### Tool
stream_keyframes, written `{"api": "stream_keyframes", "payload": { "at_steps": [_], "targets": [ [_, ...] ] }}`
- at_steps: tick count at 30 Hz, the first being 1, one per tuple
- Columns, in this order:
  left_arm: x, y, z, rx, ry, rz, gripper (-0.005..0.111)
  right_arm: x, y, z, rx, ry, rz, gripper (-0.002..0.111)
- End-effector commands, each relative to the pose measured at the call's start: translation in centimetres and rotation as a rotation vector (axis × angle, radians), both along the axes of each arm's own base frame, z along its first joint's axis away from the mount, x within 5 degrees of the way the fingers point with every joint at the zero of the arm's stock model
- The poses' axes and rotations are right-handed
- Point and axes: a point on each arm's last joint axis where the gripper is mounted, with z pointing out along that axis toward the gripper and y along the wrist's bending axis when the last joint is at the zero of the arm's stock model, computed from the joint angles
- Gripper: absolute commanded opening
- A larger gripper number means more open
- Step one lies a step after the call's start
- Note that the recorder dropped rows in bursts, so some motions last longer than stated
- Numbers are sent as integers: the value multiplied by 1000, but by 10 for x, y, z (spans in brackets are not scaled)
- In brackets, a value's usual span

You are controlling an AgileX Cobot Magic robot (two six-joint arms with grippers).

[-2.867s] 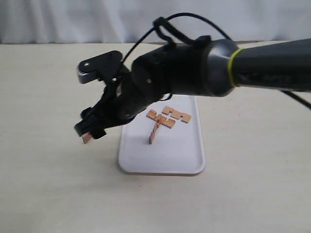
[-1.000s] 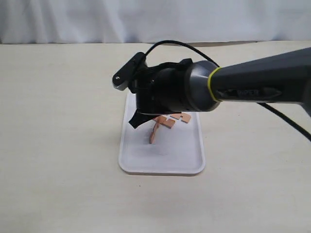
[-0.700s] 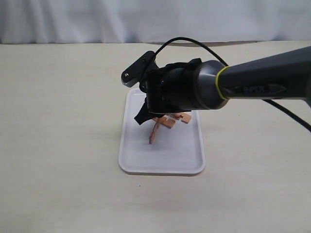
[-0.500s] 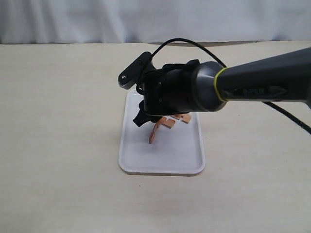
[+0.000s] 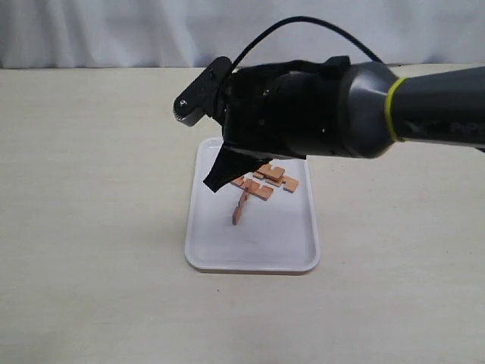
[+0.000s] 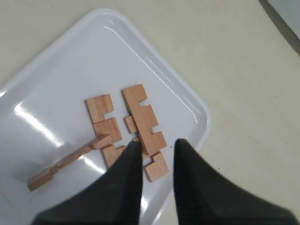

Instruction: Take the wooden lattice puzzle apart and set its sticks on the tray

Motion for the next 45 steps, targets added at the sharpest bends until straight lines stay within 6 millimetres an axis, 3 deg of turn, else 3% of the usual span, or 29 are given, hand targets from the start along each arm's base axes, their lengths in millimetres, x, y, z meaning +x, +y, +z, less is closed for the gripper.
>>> {"api": "stream_keyframes", "payload": {
  "at_steps": [1,9,14,17,23,27,33,37,45],
  "targets": [
    [0,0,0,0,-8,0,0,-8,1,4,43,69,1,5],
    [0,0,0,0,-8,0,0,-34,17,-9,113,418,266,4],
    [0,0,0,0,-8,0,0,-25,-8,18,251,334,199,4],
    [0,0,0,0,-8,0,0,-19,-44,45,375,258,80,4],
    [0,0,0,0,-8,0,0,-30,-147,81,508,186,-231,4],
    [0,0,0,0,-8,0,0,-61,-212,89,532,77,-428,4],
    [0,0,0,0,-8,0,0,-119,-267,86,553,-157,-665,4],
    [0,0,0,0,-8,0,0,-145,-260,81,553,-315,-668,4],
    [0,0,0,0,-8,0,0,-179,-218,81,566,-510,-483,4]
  ]
}}
